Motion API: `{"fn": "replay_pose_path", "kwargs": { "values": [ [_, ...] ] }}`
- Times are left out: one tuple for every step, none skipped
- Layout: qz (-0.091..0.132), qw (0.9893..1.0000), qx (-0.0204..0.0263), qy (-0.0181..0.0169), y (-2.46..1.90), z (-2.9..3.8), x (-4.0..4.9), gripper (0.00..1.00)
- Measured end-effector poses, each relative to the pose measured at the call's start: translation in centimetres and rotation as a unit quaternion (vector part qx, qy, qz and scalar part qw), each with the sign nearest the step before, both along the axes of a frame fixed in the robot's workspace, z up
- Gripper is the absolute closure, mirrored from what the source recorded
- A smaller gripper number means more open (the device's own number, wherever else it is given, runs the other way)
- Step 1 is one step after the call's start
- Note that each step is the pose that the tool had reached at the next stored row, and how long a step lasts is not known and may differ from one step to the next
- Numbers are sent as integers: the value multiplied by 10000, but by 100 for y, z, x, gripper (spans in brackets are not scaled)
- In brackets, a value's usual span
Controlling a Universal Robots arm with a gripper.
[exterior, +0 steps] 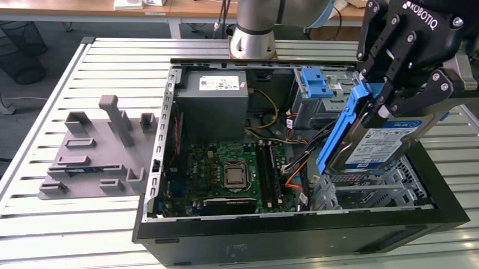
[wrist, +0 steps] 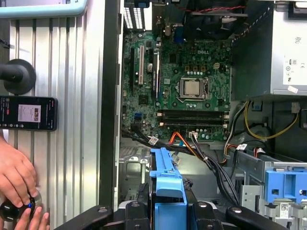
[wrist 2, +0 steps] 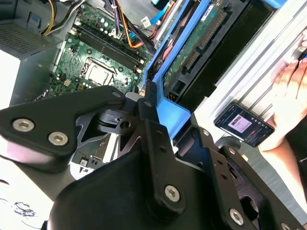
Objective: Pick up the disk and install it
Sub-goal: 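Insert the disk into the insertion slot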
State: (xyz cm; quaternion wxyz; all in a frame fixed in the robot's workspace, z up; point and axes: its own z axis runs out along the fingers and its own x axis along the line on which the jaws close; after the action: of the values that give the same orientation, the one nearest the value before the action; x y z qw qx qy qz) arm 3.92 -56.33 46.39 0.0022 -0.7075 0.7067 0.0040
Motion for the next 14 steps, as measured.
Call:
{"fn": "replay_pose_path", "kwargs": {
  "values": [
    [0,10000,1,0,0,-1,0,64],
    [0,10000,1,0,0,-2,0,64],
    [0,10000,2,0,0,-2,1,64],
    [1,10000,1,0,0,-2,1,64],
    [0,10000,1,0,0,-3,2,64],
    [1,10000,3,-1,-1,-7,12,64],
    [1,10000,4,-1,-2,-13,30,64],
    [1,10000,2,0,-3,-19,53,64],
    [0,10000,1,0,-5,-26,77,64],
    [1,10000,2,0,-6,-36,101,64],
    [1,10000,2,0,-8,-45,121,64],
    [1,10000,2,0,-10,-55,141,64],
    [1,10000,1,0,-12,-64,159,64],
    [1,10000,2,0,-14,-75,171,64]
  ]
}}
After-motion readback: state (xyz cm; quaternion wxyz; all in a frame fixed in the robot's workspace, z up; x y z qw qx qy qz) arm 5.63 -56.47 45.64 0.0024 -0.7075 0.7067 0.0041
